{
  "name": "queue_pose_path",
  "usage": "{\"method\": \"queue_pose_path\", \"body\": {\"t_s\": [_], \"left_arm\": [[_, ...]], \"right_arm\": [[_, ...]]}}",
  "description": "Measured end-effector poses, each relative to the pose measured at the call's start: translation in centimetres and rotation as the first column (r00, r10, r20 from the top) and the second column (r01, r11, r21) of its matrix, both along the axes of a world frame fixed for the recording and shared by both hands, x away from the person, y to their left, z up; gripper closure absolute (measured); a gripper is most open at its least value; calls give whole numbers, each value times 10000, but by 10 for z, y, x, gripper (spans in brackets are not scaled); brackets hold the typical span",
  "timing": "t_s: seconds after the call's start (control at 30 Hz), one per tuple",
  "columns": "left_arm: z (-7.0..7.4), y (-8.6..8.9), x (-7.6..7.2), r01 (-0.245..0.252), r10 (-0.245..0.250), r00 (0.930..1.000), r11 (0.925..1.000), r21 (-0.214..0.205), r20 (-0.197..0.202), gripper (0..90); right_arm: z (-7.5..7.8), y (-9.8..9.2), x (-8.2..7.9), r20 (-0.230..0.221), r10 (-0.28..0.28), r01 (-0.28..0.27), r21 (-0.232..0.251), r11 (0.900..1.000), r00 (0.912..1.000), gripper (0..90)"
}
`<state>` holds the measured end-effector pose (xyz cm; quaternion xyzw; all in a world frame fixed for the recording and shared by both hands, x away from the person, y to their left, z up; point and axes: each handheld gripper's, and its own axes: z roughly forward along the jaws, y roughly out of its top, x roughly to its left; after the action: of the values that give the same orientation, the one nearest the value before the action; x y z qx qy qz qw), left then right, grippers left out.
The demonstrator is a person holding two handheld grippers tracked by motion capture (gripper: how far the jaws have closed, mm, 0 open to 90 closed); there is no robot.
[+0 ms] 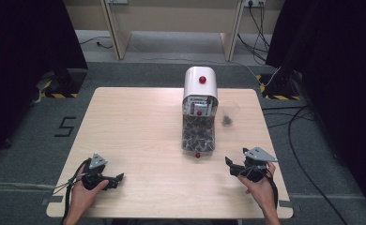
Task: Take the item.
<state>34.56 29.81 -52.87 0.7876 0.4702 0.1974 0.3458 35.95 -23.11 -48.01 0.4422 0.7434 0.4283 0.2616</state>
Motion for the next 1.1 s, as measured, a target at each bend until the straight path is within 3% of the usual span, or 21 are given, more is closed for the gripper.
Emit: {"method": "queue_pose_path", "body": {"t_s": [0.63,1.1], "left_arm": [[0,0,0,-1,1,10000,10000,-3,-3,0],[0,0,0,-1,1,10000,10000,1,-1,0]], "right_arm": [[-16,8,-13,-411,445,-451,-144,9989,9982,197],[-25,5,-23,-773,467,-483,-194,9986,9959,198]]}}
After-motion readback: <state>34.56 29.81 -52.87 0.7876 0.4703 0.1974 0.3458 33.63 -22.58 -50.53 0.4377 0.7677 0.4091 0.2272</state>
